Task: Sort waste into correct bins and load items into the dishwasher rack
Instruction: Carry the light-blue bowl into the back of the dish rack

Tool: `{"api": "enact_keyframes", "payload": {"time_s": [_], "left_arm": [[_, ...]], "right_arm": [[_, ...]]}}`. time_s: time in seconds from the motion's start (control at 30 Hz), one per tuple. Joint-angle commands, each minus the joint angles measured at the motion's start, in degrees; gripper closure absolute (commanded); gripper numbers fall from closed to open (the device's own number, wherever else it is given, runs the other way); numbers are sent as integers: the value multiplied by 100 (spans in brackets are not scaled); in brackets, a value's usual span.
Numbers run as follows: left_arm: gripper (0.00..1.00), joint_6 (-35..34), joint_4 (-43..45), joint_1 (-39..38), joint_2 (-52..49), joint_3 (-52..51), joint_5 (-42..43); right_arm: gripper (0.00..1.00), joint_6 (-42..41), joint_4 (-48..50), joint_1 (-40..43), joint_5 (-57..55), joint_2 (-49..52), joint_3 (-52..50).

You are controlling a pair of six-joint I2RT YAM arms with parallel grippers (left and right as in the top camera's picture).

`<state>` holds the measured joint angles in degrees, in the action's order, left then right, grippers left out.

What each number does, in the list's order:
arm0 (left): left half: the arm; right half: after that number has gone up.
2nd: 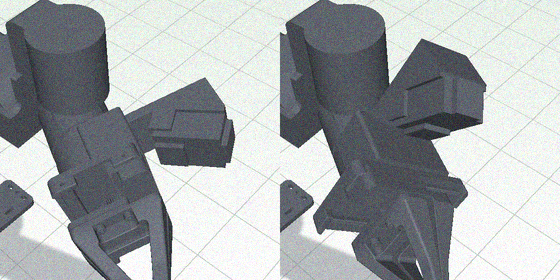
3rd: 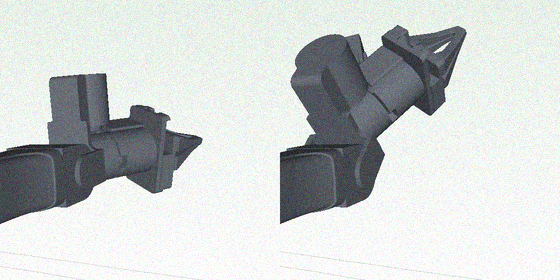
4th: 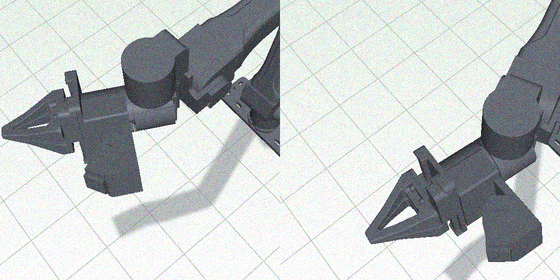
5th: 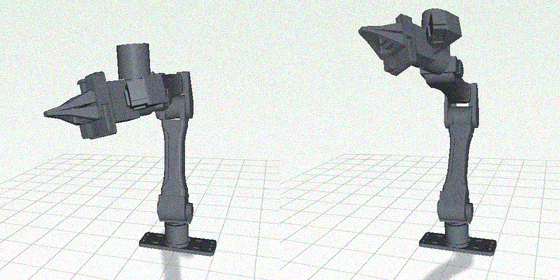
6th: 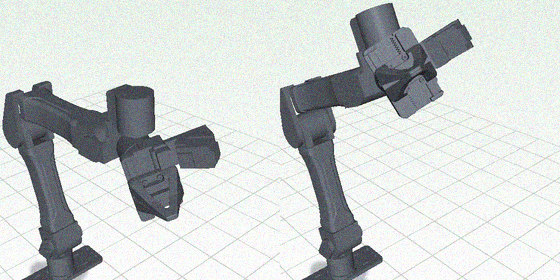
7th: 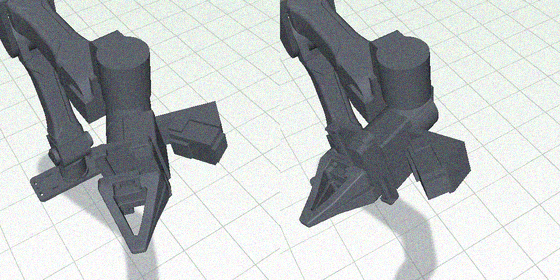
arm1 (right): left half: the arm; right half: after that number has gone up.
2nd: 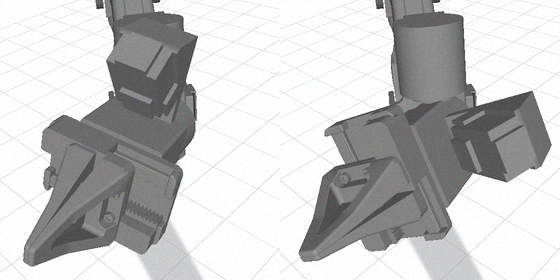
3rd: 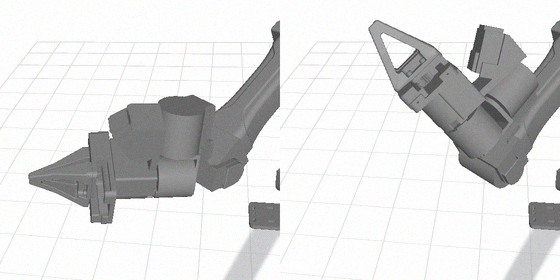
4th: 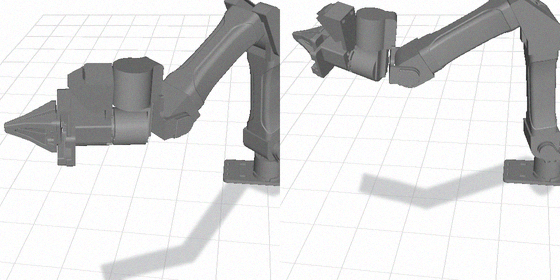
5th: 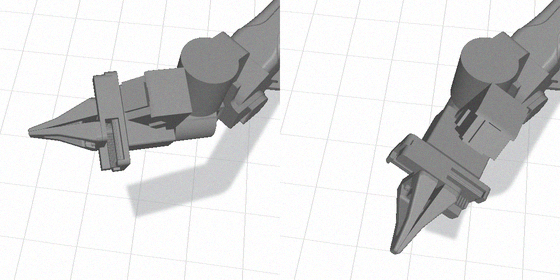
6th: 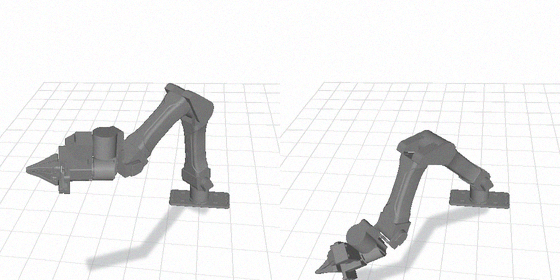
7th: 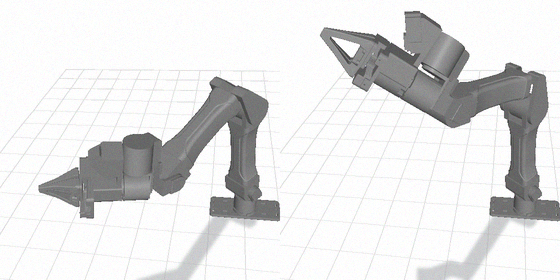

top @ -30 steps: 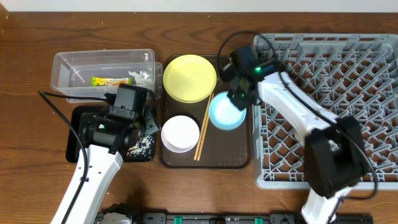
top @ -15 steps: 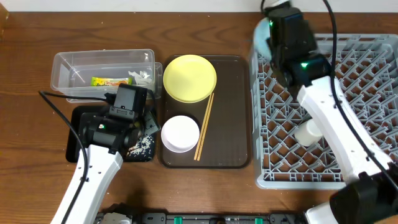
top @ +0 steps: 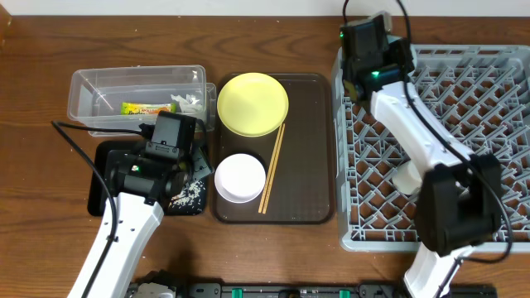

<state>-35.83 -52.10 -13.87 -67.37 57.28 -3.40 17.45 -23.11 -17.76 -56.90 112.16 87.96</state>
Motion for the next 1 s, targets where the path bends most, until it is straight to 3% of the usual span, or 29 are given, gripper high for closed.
{"api": "enact_keyframes", "payload": {"time_s": [0.0, 0.53, 0.67, 0.9, 0.97], "left_arm": [[36, -26, -11, 31, 28, 59, -94], [36, -24, 9, 31, 28, 59, -96], [36, -24, 9, 31, 28, 59, -96], [31, -24, 7, 31, 28, 59, -96], [31, -24, 7, 31, 28, 59, -96]], "right_arm": [[99, -164, -28, -72, -284, 181, 15], [97, -1499, -1364, -483, 219, 260, 15], [81, -2149, -1873, -476, 822, 173, 17], [40, -2190, -2194, -472, 1838, -680, 17], [36, -2190, -2277, -472, 2124, -1023, 17]]}}
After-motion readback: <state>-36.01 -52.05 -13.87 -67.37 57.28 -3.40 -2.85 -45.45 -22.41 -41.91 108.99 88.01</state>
